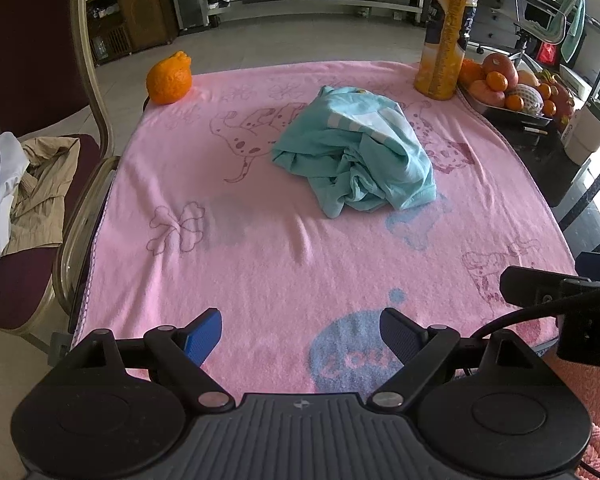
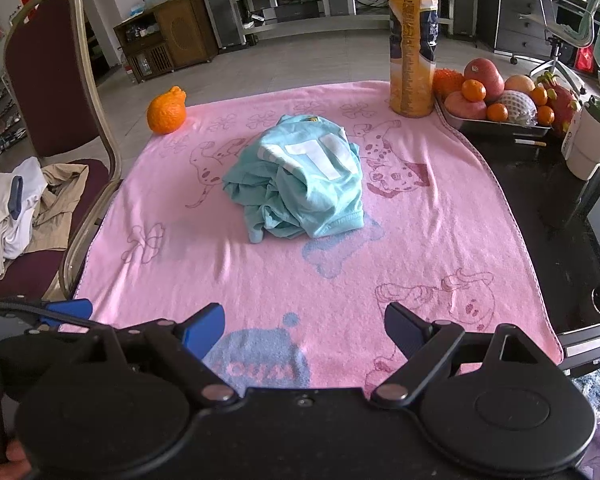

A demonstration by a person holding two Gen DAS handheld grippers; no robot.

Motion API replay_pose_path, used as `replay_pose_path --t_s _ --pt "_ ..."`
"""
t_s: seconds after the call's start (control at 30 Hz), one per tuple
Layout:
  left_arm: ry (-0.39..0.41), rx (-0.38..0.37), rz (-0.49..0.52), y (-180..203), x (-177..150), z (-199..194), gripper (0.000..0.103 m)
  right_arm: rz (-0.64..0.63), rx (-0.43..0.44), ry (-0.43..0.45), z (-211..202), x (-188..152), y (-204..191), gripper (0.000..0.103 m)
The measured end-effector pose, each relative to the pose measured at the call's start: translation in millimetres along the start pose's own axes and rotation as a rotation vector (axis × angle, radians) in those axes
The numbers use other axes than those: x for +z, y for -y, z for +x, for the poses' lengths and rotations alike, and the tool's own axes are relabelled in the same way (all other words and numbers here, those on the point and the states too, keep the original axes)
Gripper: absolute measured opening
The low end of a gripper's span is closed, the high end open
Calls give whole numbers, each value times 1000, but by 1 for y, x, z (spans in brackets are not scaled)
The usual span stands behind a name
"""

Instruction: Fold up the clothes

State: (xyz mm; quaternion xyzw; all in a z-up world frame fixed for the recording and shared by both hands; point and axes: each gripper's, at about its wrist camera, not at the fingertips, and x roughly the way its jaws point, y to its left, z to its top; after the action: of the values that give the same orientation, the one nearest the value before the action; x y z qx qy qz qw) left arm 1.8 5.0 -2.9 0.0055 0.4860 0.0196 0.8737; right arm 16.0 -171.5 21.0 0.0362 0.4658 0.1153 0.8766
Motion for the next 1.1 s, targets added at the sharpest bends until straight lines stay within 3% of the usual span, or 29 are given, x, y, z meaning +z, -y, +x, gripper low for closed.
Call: replay_pose_path --t_s 1.1 --pt "-5 7 -5 -2 0 0 87 -11 -5 -7 0 0 -2 87"
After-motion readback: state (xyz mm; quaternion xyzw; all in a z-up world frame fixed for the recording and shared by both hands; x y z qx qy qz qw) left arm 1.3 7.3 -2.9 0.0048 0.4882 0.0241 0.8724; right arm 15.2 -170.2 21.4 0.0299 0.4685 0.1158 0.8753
